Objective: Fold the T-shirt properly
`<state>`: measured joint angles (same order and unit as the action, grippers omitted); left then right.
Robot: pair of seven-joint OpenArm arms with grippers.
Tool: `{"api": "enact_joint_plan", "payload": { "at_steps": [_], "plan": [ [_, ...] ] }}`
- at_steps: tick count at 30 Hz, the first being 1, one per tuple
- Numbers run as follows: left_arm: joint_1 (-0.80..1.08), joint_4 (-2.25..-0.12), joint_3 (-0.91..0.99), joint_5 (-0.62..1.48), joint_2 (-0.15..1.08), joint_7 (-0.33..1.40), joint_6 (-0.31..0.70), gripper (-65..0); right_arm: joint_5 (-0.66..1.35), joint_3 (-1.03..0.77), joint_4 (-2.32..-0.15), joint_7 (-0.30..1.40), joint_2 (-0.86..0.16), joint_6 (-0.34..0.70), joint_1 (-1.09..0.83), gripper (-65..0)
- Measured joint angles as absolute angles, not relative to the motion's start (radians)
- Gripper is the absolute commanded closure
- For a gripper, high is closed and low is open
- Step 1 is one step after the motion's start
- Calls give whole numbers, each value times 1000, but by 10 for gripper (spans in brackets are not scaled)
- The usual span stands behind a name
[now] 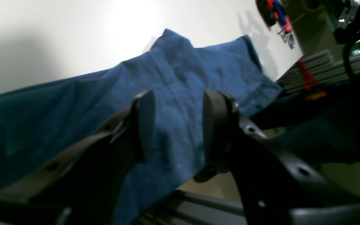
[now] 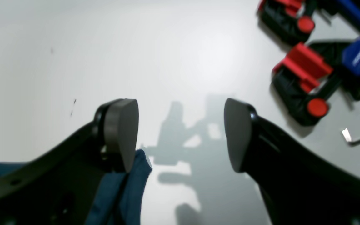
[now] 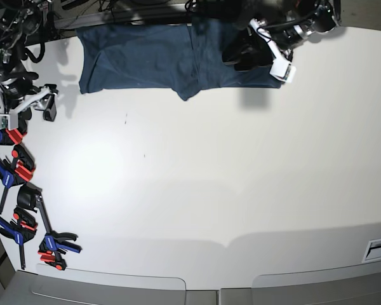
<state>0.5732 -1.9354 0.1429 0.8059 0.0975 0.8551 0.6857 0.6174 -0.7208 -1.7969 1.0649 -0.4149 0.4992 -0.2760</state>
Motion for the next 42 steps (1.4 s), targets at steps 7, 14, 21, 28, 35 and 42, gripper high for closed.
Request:
{"api": "enact_joint_plan", "payload": {
  "at_steps": [7, 14, 21, 28, 35, 42],
  "plan": [
    [573, -1935, 143, 787, 97, 811, 686, -231, 839, -720, -1548, 1206, -427, 528, -272, -399],
    [573, -1935, 143, 788, 97, 808, 686, -231, 1096, -719, -1405, 1342, -427, 632, -299, -399],
    [573, -1935, 143, 788, 97, 808, 686, -231, 1121, -718, -1393, 1351, -427, 652, -402, -399],
    [573, -1935, 143, 788, 97, 807, 686, -231, 1131, -700, -1393, 1343, -424, 653, -412, -399],
    [573, -1935, 143, 788, 97, 807, 686, -231, 1161, -571, -1396, 1316, -427, 659, -410, -399],
    [573, -1935, 143, 788, 97, 808, 686, -231, 1164, -539, -1396, 1292, -427, 659, -407, -393]
  ]
}}
